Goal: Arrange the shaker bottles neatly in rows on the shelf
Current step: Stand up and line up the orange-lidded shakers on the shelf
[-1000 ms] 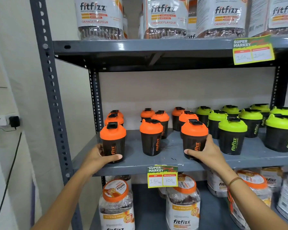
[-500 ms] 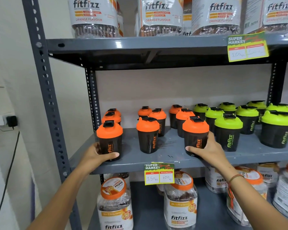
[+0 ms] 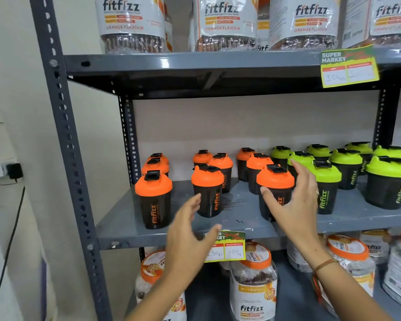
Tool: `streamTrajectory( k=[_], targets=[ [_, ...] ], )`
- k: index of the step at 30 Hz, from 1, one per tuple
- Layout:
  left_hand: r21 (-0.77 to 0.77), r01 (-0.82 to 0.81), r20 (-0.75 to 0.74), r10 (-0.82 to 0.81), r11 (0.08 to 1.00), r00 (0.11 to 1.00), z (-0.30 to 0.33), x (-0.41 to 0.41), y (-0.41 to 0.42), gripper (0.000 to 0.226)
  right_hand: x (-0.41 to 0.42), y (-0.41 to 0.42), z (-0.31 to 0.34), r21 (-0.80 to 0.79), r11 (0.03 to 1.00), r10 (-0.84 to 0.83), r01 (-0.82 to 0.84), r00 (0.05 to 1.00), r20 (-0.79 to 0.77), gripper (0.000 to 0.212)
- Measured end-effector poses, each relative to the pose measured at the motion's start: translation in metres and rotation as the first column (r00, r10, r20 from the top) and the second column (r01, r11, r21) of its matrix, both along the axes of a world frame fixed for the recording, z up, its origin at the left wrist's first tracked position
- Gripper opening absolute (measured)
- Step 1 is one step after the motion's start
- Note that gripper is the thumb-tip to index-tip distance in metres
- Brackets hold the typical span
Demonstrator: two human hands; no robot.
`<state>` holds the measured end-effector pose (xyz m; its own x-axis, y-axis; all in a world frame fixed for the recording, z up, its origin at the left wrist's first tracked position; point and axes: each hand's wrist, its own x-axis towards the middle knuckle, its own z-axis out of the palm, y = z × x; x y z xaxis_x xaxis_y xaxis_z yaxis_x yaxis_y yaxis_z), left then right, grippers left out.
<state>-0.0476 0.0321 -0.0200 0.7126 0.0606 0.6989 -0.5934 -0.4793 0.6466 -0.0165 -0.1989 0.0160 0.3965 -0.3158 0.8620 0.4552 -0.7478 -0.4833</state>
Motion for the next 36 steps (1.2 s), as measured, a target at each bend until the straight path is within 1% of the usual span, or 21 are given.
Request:
streamTrajectory(
  k=[1,2,3,5,7,10,12,14,16,18,21,24,28,31,36],
  targets=[
    [0.047,0.004,-0.085,0.000,0.999,0.996,0.002,0.007,-0.009,0.095,0.000,0.001,0.004,-0.009,1.000,-0.003,0.003,1.000,0.014,0.081],
    [0.061,-0.006,-0.173,0.016,0.998,0.985,0.005,0.015,-0.015,0.109,0.001,0.000,0.006,-0.010,1.000,-0.005,0.006,1.000,0.020,0.080],
    [0.045,-0.023,-0.258,0.034,0.999,0.965,0.010,0.025,-0.019,0.119,0.002,-0.002,0.006,0.000,1.000,-0.004,0.004,1.000,0.017,0.080],
    [-0.024,-0.058,-0.383,0.045,0.998,0.923,0.018,0.046,-0.022,0.126,0.004,-0.008,0.002,0.048,0.999,0.004,-0.003,1.000,-0.013,0.083],
    [-0.059,-0.065,-0.433,0.033,0.996,0.901,0.023,0.066,-0.022,0.126,0.008,-0.015,-0.006,0.096,0.995,0.019,-0.011,0.996,-0.085,0.089],
    [-0.087,-0.072,-0.434,0.027,0.994,0.900,0.024,0.086,-0.020,0.115,0.015,-0.026,-0.021,0.114,0.993,0.027,0.005,0.961,-0.274,0.103],
    [-0.082,-0.092,-0.435,0.048,0.992,0.899,0.023,0.094,-0.021,0.107,0.018,-0.032,-0.029,0.134,0.991,0.064,-0.014,0.926,-0.372,0.111],
    [-0.080,-0.124,-0.435,0.077,0.989,0.897,0.022,0.102,-0.022,0.100,0.021,-0.038,-0.032,0.146,0.988,0.113,-0.053,0.891,-0.439,0.114],
    [-0.081,-0.151,-0.431,0.102,0.985,0.897,0.021,0.107,-0.023,0.090,0.024,-0.042,-0.034,0.118,0.991,0.115,-0.065,0.865,-0.489,0.111],
    [-0.093,-0.156,-0.421,0.103,0.983,0.901,0.020,0.110,-0.022,0.084,0.027,-0.045,-0.035,0.088,0.994,0.101,-0.065,0.858,-0.503,0.107],
    [-0.125,-0.126,-0.407,0.065,0.984,0.911,0.018,0.112,-0.020,0.082,0.030,-0.048,-0.035,0.051,0.996,0.091,-0.075,0.858,-0.505,0.097],
    [-0.174,-0.066,-0.425,-0.014,0.982,0.905,0.017,0.112,-0.017,0.084,0.033,-0.052,-0.035,0.017,0.996,0.082,-0.086,0.851,-0.519,0.089],
    [-0.232,0.034,-0.469,-0.143,0.972,0.871,0.018,0.111,-0.014,0.091,0.036,-0.059,-0.034,-0.027,0.996,0.062,-0.089,0.846,-0.530,0.078],
    [-0.245,0.095,-0.472,-0.205,0.965,0.857,0.019,0.107,-0.016,0.085,0.038,-0.063,-0.033,-0.030,0.995,0.064,-0.094,0.842,-0.536,0.075],
    [-0.240,0.063,-0.468,-0.172,0.969,0.867,0.020,0.102,-0.020,0.084,0.040,-0.068,-0.031,-0.036,0.991,0.086,-0.127,0.831,-0.549,0.079]
  ],
)
